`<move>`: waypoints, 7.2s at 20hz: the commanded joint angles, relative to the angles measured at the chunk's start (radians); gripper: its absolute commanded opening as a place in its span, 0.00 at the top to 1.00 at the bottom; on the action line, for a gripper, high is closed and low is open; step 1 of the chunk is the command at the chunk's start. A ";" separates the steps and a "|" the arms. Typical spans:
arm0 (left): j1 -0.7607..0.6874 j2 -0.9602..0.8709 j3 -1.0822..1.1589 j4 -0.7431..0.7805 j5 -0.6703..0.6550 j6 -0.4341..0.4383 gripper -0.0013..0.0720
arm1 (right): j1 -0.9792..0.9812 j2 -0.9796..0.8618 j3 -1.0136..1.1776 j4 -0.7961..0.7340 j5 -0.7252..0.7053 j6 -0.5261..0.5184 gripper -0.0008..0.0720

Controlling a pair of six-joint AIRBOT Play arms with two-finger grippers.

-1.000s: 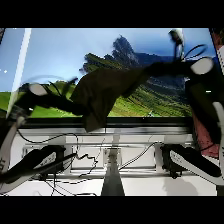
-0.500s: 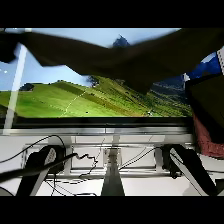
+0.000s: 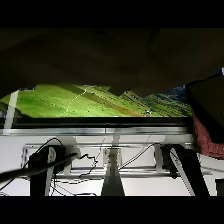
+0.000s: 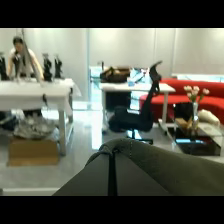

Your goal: Fold the clothes and pants, and hang the long-sleeved shirts on hangers.

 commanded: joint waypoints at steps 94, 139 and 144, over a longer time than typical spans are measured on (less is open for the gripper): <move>0.031 -1.039 -0.509 0.040 -0.278 0.172 0.97 | -0.077 -0.737 -0.825 0.427 0.051 -0.220 0.97; 0.008 -0.588 -0.359 -0.337 -0.135 0.262 0.97 | 0.027 -0.645 -0.158 0.413 0.127 -0.122 0.97; -0.033 -0.867 -0.356 -0.326 -0.095 0.265 0.97 | 0.036 -0.893 -0.158 0.367 -0.051 -0.122 0.97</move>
